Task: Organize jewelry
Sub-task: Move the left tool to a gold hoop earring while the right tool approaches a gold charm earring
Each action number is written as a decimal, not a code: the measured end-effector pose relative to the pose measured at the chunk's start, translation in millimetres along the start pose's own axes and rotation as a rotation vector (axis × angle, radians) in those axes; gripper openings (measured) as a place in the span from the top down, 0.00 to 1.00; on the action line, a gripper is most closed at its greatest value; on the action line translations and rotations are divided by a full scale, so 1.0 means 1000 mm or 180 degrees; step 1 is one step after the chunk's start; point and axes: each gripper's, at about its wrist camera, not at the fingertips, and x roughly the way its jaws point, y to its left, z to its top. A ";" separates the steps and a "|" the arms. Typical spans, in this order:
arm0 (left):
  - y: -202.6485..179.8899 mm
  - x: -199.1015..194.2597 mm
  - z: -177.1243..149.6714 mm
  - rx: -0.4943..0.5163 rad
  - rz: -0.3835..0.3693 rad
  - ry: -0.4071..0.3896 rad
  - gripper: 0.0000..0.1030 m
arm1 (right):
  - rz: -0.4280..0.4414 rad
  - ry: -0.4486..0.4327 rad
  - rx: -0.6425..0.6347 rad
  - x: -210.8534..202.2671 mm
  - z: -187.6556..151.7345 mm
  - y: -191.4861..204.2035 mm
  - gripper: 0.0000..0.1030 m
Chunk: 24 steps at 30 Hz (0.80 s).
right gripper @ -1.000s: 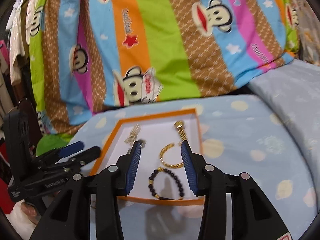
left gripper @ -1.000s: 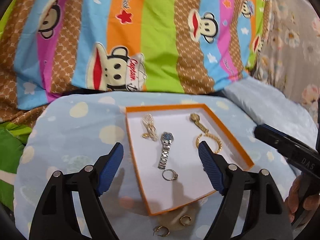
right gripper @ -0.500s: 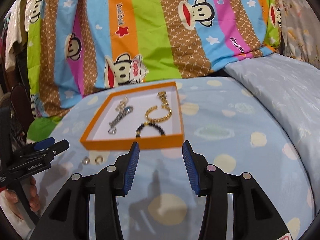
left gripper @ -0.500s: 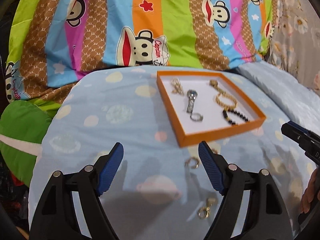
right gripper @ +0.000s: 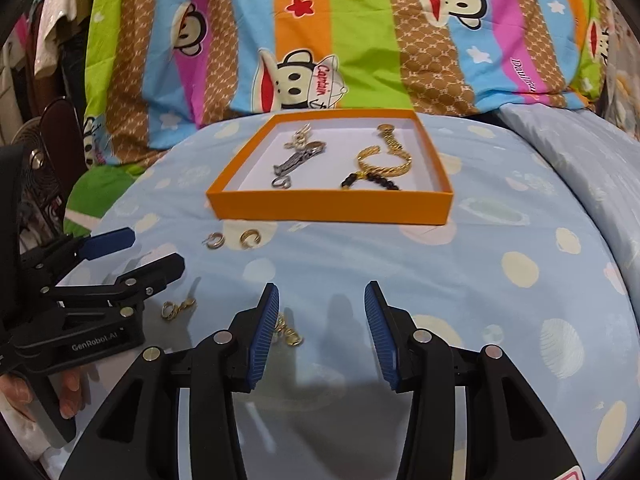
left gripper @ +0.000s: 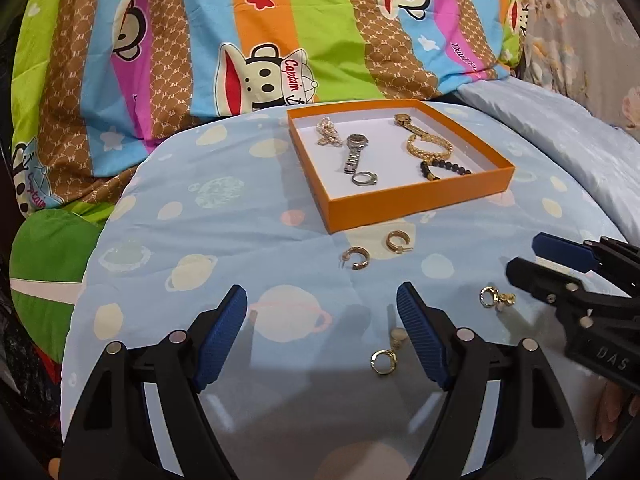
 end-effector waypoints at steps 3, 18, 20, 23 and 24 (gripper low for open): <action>-0.005 0.000 -0.001 0.0050 0.0028 0.0017 0.27 | 0.0009 0.0037 -0.0015 0.002 -0.001 0.003 0.57; -0.006 0.000 -0.008 0.0011 0.0057 0.0165 0.27 | 0.0052 0.0125 -0.0135 0.007 -0.003 0.014 0.58; -0.007 0.000 -0.010 0.0030 0.0027 0.0197 0.27 | 0.0080 0.0155 -0.0159 0.008 -0.003 0.016 0.58; -0.007 -0.002 -0.013 0.0031 -0.0002 0.0224 0.28 | 0.0110 0.0192 -0.0217 0.010 -0.004 0.019 0.58; -0.007 -0.002 -0.014 0.0032 0.0010 0.0233 0.28 | 0.0110 0.0198 -0.0228 0.010 -0.004 0.020 0.58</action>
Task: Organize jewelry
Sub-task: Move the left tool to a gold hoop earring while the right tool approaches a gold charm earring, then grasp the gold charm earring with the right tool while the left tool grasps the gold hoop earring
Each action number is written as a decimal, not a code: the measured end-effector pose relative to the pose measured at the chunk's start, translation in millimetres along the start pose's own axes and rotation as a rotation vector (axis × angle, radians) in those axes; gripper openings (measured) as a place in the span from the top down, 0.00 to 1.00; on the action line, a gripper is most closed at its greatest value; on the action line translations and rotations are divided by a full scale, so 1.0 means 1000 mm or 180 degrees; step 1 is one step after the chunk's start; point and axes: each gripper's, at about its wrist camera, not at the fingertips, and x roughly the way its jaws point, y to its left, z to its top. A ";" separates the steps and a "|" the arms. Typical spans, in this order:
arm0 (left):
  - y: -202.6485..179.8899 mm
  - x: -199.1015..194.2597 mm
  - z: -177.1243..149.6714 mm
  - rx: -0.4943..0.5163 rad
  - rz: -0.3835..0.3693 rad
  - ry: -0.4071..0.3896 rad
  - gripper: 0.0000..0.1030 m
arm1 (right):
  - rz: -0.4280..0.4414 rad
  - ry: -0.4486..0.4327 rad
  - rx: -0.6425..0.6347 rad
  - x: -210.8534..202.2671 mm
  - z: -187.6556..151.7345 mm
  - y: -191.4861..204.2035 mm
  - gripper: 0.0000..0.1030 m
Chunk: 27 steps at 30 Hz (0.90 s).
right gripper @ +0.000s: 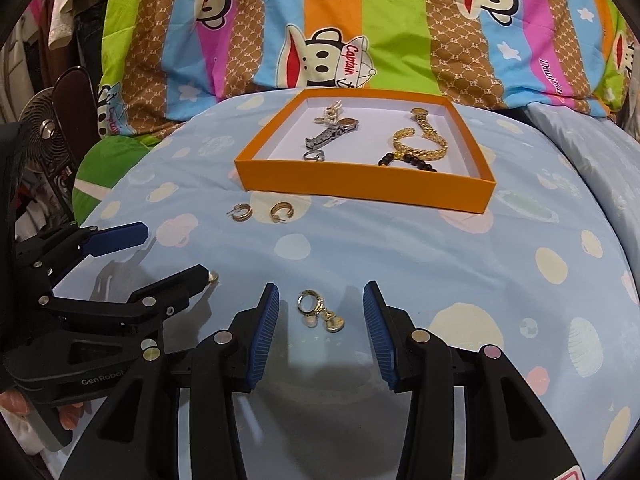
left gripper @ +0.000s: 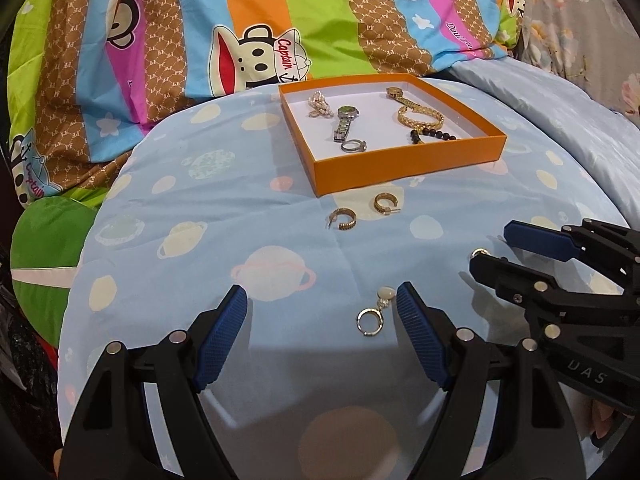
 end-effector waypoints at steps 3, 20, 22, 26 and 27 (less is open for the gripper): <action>0.001 -0.001 -0.002 -0.0027 -0.0033 0.0024 0.28 | 0.0008 0.0030 0.0006 0.002 0.000 0.000 0.59; -0.006 0.004 -0.004 0.0095 -0.0209 0.0137 0.46 | -0.0008 0.0111 0.0038 0.007 0.000 -0.001 0.88; -0.009 0.003 -0.005 0.0127 -0.0234 0.0134 0.54 | -0.0002 0.0111 0.0057 0.007 0.000 -0.003 0.88; -0.013 0.002 -0.005 0.0186 -0.0274 0.0120 0.63 | 0.0000 0.0109 0.0057 0.007 0.000 -0.003 0.88; -0.014 0.002 -0.005 0.0199 -0.0280 0.0117 0.67 | 0.0002 0.0107 0.0059 0.007 0.000 -0.003 0.88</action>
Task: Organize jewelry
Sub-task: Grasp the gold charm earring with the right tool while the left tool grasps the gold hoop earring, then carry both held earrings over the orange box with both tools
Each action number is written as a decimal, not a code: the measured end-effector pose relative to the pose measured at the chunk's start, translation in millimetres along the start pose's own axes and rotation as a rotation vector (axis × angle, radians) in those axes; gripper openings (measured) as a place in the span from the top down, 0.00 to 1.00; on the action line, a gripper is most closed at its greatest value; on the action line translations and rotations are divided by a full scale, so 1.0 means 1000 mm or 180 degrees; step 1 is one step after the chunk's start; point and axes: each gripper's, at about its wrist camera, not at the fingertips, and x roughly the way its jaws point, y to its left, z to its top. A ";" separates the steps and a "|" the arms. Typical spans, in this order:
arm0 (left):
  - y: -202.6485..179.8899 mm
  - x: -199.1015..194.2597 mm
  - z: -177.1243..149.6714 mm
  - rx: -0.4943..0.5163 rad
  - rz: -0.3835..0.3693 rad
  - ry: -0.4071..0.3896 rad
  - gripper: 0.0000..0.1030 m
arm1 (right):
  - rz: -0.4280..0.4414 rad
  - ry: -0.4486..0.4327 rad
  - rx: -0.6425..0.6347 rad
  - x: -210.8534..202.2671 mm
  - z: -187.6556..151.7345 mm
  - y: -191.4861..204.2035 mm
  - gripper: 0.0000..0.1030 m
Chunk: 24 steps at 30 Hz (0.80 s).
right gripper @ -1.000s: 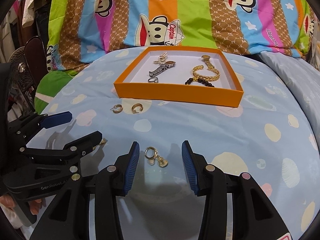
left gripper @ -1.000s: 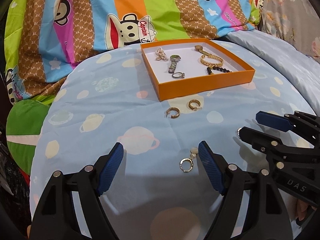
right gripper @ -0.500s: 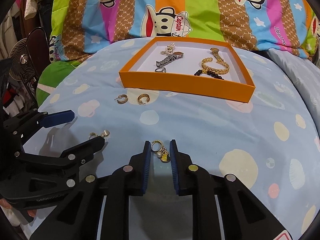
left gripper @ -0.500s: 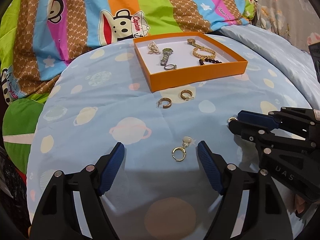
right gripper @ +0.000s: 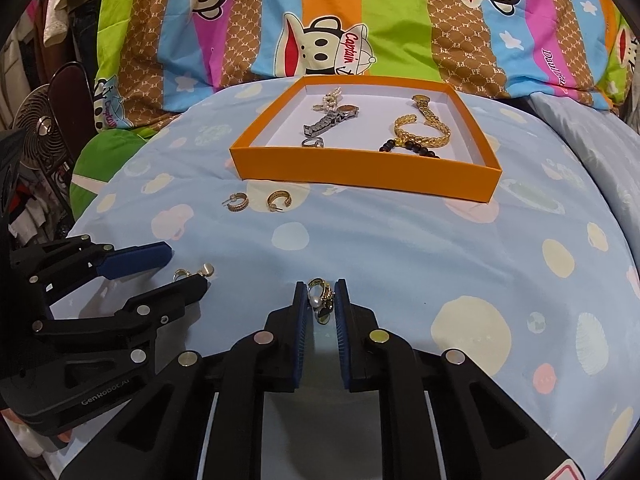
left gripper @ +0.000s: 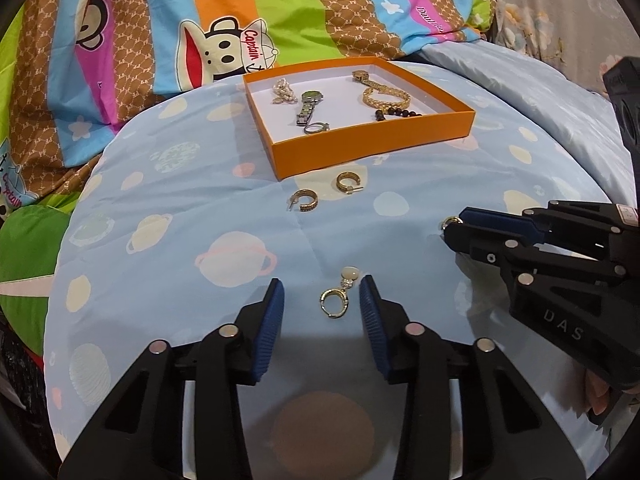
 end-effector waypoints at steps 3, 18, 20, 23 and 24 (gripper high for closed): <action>-0.002 -0.001 0.000 0.0037 -0.0041 -0.0008 0.78 | 0.0004 -0.0009 0.0010 -0.001 0.000 -0.001 0.88; 0.002 -0.009 0.002 -0.0100 -0.0223 -0.0120 0.87 | -0.0010 -0.0114 0.0099 -0.007 0.001 -0.006 0.88; 0.005 -0.012 0.004 -0.0151 -0.0249 -0.0156 0.87 | -0.0043 -0.0175 0.0119 -0.010 0.002 -0.008 0.88; 0.011 -0.018 0.009 -0.0225 -0.0307 -0.0202 0.87 | -0.0108 -0.0301 0.0200 -0.020 0.004 -0.017 0.88; 0.013 -0.021 0.012 -0.0239 -0.0316 -0.0225 0.87 | -0.0120 -0.0333 0.0223 -0.024 0.005 -0.020 0.88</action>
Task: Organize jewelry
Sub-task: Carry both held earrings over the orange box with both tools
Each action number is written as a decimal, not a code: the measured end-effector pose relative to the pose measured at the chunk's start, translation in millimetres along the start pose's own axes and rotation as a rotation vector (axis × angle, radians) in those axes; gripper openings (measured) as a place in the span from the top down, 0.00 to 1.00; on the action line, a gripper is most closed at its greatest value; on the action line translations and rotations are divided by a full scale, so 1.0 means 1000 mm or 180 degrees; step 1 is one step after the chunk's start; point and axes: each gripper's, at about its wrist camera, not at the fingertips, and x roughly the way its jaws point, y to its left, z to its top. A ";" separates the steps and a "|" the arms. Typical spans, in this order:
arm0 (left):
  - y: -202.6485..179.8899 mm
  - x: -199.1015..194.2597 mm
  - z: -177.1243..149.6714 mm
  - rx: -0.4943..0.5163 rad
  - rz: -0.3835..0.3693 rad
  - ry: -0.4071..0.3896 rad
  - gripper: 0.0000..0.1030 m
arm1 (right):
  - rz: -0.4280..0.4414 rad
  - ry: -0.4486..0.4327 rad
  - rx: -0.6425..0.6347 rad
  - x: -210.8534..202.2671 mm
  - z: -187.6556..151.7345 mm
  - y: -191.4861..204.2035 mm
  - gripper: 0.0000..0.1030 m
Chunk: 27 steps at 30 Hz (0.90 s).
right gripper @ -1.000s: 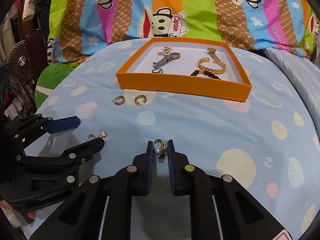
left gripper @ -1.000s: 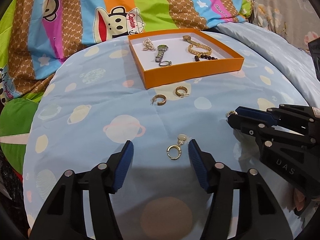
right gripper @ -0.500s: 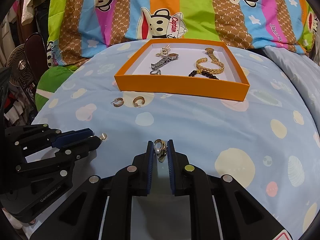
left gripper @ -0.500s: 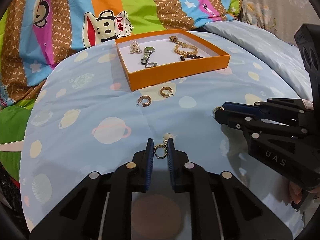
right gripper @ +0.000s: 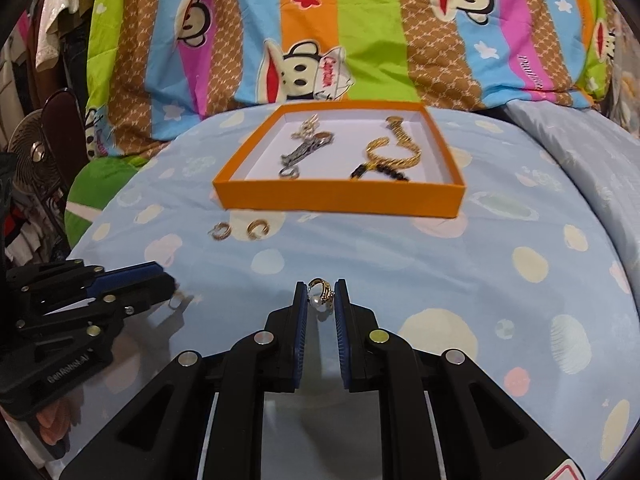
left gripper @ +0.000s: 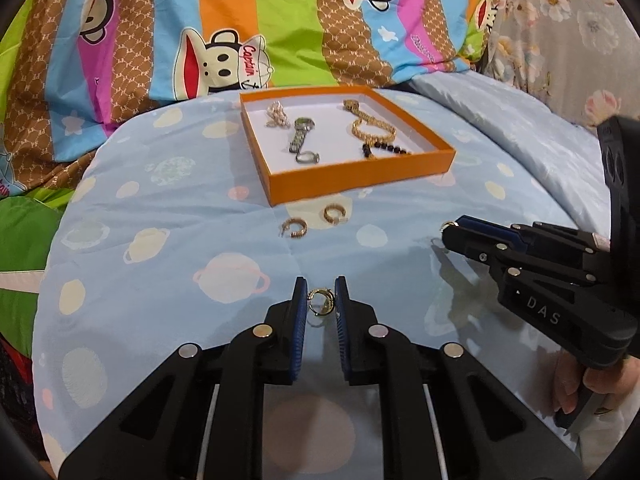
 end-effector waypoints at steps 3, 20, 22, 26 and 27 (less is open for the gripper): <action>0.008 -0.011 0.019 -0.0014 -0.0004 -0.0072 0.87 | -0.0047 -0.0072 0.0066 -0.012 0.011 -0.012 0.88; 0.015 0.023 0.172 0.0123 0.0342 -0.0681 0.87 | -0.0071 -0.0446 0.0244 0.014 0.150 -0.056 0.88; 0.017 0.041 0.183 0.0069 0.0360 -0.0674 0.87 | -0.0041 -0.0409 0.0262 0.032 0.160 -0.055 0.88; 0.025 0.074 0.198 -0.0029 0.0380 -0.0598 0.87 | -0.0039 -0.0336 0.0288 0.065 0.175 -0.055 0.88; 0.026 0.083 0.202 -0.0045 0.0391 -0.0572 0.87 | -0.0043 -0.0314 0.0289 0.073 0.179 -0.055 0.88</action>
